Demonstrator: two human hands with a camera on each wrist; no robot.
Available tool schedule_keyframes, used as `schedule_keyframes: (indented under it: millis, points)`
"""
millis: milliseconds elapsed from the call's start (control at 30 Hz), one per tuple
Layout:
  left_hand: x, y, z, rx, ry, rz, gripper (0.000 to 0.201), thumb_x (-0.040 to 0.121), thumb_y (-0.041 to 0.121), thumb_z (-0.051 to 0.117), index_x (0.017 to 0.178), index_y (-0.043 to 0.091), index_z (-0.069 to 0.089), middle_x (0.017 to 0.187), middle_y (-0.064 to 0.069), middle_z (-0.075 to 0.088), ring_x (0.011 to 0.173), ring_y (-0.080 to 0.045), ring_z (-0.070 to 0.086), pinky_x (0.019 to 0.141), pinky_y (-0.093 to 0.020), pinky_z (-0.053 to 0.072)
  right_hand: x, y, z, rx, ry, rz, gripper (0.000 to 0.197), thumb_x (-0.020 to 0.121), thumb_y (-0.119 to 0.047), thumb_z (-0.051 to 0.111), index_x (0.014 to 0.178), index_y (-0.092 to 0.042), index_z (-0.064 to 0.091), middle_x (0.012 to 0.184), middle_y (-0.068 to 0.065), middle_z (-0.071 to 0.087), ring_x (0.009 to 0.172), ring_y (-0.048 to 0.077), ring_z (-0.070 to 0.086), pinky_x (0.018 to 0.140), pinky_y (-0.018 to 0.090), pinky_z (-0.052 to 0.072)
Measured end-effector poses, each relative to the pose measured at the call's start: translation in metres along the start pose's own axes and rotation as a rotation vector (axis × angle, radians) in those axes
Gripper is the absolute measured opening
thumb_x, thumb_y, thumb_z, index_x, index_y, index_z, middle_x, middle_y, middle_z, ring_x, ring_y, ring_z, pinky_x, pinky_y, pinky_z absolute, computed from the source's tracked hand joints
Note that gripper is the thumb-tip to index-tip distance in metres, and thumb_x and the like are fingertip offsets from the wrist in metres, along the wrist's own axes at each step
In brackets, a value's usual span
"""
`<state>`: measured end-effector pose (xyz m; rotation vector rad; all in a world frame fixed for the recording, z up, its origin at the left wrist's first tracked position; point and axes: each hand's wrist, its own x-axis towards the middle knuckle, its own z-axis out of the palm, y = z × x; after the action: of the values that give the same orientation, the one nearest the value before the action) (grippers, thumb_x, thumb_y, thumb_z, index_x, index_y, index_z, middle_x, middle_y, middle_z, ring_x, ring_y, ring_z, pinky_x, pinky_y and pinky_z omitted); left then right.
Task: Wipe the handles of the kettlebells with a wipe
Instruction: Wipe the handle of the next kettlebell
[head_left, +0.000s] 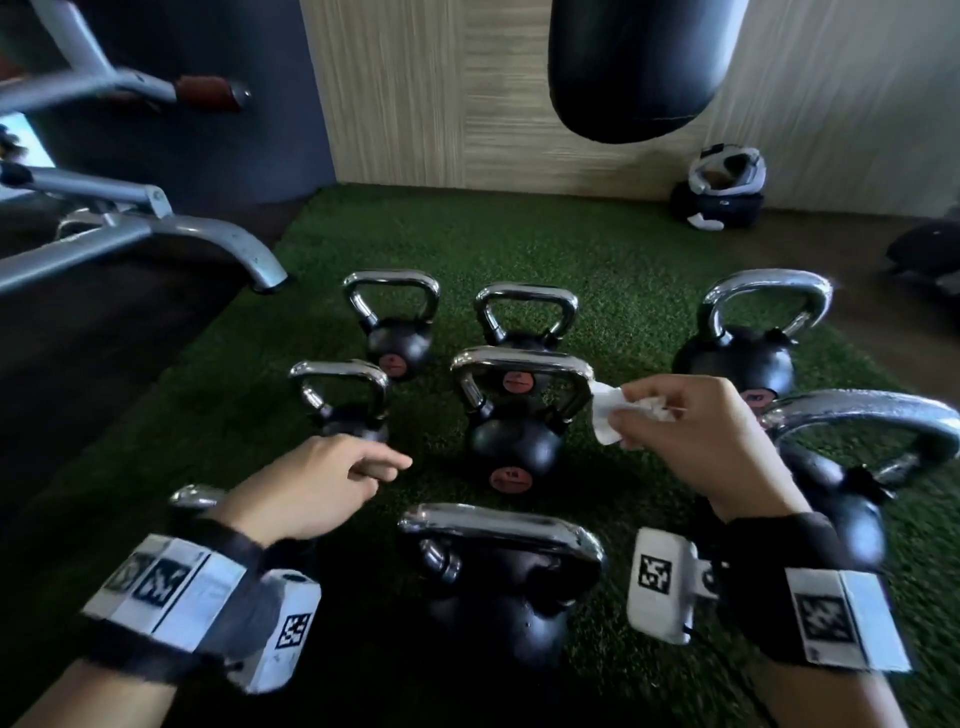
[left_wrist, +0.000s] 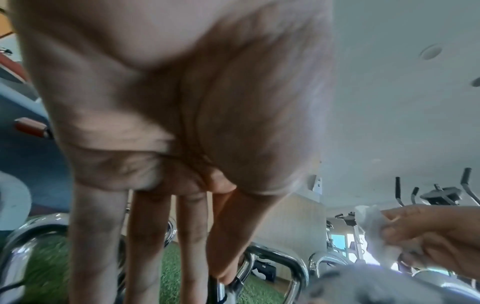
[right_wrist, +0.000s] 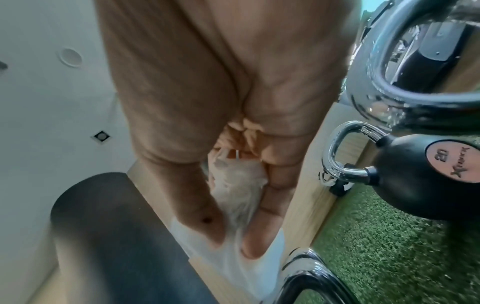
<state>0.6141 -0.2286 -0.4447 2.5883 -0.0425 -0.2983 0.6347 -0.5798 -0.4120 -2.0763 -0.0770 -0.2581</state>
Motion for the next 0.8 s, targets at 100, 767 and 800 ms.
schedule_keyframes:
  millis: [100, 767, 800]
  points:
    - [-0.017, -0.004, 0.022, 0.024, -0.056, -0.032, 0.053, 0.091, 0.008, 0.059, 0.116, 0.053, 0.070, 0.110, 0.030, 0.069, 0.107, 0.003, 0.064, 0.084, -0.014, 0.048, -0.034, -0.017, -0.004, 0.005, -0.094, -0.021, 0.013, 0.076, -0.023, 0.085, 0.085, -0.030, 0.080, 0.072, -0.004, 0.077, 0.062, 0.007, 0.068, 0.062, 0.022, 0.051]
    - [-0.025, -0.018, 0.117, -0.397, -0.225, -0.137, 0.091, 0.060, 0.044, 0.099, 0.140, 0.034, 0.056, 0.151, 0.002, 0.054, 0.140, -0.014, 0.049, 0.116, -0.029, 0.036, -0.091, -0.041, 0.070, -0.466, -0.115, -0.499, 0.028, 0.078, 0.003, 0.067, 0.094, -0.013, 0.084, 0.087, 0.002, 0.075, 0.085, 0.022, 0.069, 0.082, 0.033, 0.055]
    - [-0.024, -0.020, 0.118, -0.408, -0.227, -0.144, 0.092, 0.058, 0.045, 0.100, 0.139, 0.035, 0.057, 0.149, 0.002, 0.056, 0.139, -0.014, 0.050, 0.117, -0.030, 0.037, -0.091, -0.042, 0.076, -0.481, -0.142, -0.509, 0.029, 0.077, 0.003, 0.064, 0.092, -0.012, 0.083, 0.086, 0.003, 0.073, 0.083, 0.023, 0.069, 0.080, 0.036, 0.057]
